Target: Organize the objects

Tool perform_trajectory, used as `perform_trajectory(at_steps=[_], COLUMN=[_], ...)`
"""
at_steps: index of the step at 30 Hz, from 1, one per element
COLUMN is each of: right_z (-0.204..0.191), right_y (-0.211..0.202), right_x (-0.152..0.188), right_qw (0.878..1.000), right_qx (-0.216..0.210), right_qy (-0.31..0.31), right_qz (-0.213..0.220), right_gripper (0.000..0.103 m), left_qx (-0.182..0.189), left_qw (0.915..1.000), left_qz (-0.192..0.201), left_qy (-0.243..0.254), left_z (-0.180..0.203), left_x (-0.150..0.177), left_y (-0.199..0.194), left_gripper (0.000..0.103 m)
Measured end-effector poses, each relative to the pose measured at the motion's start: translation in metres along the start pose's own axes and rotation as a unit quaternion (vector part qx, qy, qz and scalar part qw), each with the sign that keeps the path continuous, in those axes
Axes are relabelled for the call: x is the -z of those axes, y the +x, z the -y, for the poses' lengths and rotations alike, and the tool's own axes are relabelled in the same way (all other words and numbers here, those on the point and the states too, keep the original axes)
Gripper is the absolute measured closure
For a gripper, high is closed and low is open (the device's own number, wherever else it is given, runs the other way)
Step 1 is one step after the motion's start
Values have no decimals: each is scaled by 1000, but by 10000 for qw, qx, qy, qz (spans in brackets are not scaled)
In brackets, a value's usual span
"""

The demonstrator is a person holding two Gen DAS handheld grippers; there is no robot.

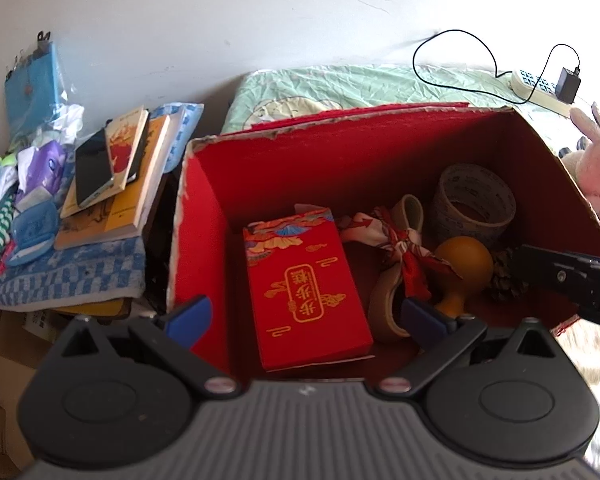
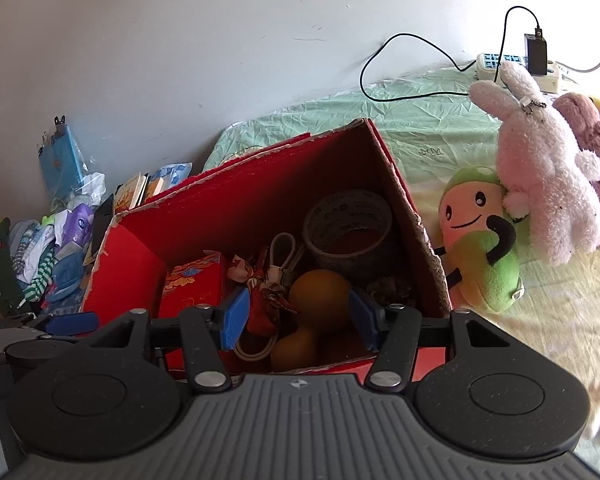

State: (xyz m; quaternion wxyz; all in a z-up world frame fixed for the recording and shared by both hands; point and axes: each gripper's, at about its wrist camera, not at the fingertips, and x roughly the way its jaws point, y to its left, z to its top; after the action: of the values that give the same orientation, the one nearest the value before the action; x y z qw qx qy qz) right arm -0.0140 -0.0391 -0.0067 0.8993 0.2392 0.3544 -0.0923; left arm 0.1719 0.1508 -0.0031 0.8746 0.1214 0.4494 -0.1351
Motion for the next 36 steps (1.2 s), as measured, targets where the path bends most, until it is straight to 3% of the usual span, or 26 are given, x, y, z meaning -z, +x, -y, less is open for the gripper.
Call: perform_trajectory(at_steps=[36], right_z=[-4], right_y=[-1], right_x=[6], right_qw=[9990], right_qx=[-156], right_qy=[-408], right_qz=[-67], right_gripper=[43], left_qx=[-141], left_qw=[9998], left_qz=[-77], left_qy=[-131], left_z=[5], left_x=[8], left_y=[4], left_gripper=[2])
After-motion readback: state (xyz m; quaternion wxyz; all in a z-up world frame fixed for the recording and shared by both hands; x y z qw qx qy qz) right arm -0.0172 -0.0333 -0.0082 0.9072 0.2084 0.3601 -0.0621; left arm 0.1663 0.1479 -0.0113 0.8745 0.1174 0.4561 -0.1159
